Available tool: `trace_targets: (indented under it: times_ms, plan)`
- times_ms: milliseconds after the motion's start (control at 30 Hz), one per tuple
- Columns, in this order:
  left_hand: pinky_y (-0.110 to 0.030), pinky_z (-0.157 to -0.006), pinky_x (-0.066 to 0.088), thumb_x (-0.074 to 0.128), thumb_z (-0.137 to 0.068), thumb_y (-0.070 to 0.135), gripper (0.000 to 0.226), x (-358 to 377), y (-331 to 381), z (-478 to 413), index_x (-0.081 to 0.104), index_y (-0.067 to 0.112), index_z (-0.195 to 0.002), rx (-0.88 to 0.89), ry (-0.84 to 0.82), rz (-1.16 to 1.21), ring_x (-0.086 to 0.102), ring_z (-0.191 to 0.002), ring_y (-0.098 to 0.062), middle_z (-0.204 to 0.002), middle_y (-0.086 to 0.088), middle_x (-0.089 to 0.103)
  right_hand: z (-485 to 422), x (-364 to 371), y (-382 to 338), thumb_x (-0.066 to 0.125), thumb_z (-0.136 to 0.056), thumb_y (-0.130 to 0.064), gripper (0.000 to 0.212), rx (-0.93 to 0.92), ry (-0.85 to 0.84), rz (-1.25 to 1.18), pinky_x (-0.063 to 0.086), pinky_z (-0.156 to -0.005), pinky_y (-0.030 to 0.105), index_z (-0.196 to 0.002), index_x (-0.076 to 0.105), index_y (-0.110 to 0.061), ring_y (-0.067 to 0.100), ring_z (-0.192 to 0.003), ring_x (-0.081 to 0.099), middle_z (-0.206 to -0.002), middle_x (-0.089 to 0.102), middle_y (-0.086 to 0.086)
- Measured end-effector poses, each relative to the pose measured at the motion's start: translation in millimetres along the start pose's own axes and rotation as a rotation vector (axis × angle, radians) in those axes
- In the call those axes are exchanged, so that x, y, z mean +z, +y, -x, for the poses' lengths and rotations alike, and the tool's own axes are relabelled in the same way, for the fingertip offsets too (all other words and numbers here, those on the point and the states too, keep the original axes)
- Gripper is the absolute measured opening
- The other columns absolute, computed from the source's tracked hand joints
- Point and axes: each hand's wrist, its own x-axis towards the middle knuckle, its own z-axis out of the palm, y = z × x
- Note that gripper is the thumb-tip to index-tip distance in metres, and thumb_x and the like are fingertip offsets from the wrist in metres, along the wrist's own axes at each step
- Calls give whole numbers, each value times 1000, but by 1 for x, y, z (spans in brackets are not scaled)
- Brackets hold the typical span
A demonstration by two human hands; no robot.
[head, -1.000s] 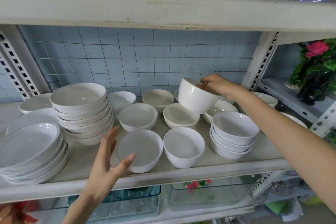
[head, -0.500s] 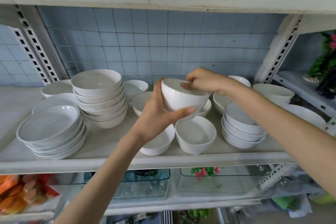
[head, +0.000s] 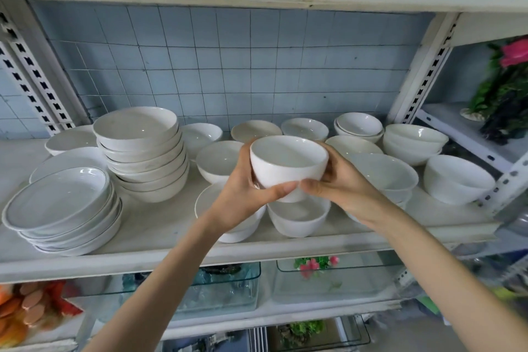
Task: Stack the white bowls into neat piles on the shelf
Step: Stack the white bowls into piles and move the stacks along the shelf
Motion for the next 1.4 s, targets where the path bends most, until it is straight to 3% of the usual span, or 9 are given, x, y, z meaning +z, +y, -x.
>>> trace_targets:
  times_ms: [133, 233, 333, 467, 600, 867, 1100, 1267, 1400]
  plan:
    - [-19, -91, 47, 82, -55, 40, 88, -3, -6, -6, 40, 24, -131, -40, -103, -84, 56, -113, -1, -119, 16, 59, 13, 2, 11, 83, -46, -58, 85, -69, 129, 14, 48, -87, 17, -119, 47, -35, 1, -113, 56, -115, 61, -23]
    - [-12, -88, 45, 88, -51, 38, 83, -2, -7, -10, 46, 37, -122, -49, -155, -165, 57, -108, 5, -112, 23, 62, 20, 3, 20, 82, -47, -59, 83, -62, 173, 42, 46, -89, 14, -117, 42, -40, -7, -113, 53, -112, 58, -34]
    - [-8, -86, 43, 92, -46, 41, 83, -3, -11, -11, 45, 44, -113, -71, -191, -216, 56, -105, 10, -110, 25, 60, 23, 5, 30, 83, -51, -56, 87, -71, 195, 87, 44, -96, 18, -124, 39, -39, -2, -120, 49, -124, 53, -24]
    - [-29, -102, 43, 83, -41, 57, 101, -4, -19, -12, 44, 30, -130, -90, -217, -333, 52, -117, -3, -124, 15, 56, 25, 7, 39, 84, -55, -39, 87, -60, 176, 104, 44, -94, 17, -128, 37, -29, 1, -121, 49, -131, 49, -10]
    - [-37, -103, 42, 85, -43, 56, 104, -3, -25, -12, 42, 26, -133, -105, -245, -393, 51, -120, -6, -126, 14, 55, 26, 4, 49, 81, -58, -40, 88, 4, 176, 164, 44, -101, 29, -132, 36, -26, 3, -121, 49, -130, 50, -10]
    - [-37, -102, 43, 83, -44, 61, 111, -4, -24, -14, 35, 28, -138, -124, -287, -449, 51, -118, -7, -125, 15, 55, 28, 3, 53, 82, -58, -48, 91, 42, 187, 202, 44, -103, 36, -133, 35, -30, 4, -121, 49, -130, 50, -12]
    - [-34, -101, 44, 76, -53, 62, 100, -5, -21, -11, 35, 28, -138, -120, -321, -426, 53, -116, -3, -125, 15, 56, 30, 3, 49, 79, -59, -58, 96, 31, 168, 197, 42, -104, 43, -137, 32, -30, 8, -125, 47, -134, 48, -11]
    - [-33, -103, 41, 70, -58, 67, 99, -10, -19, -12, 32, 28, -141, -90, -352, -469, 50, -120, -4, -130, 14, 54, 29, 5, 41, 71, -62, -67, 89, 18, 175, 197, 39, -105, 24, -134, 27, -43, -3, -127, 42, -132, 44, -32]
    - [-29, -105, 40, 57, -63, 78, 101, -17, -18, -11, 33, 21, -142, -74, -361, -467, 50, -122, -3, -133, 11, 54, 26, -2, 33, 61, -68, -73, 86, -2, 207, 234, 27, -114, 30, -139, 23, -43, -5, -136, 27, -147, 29, -23]
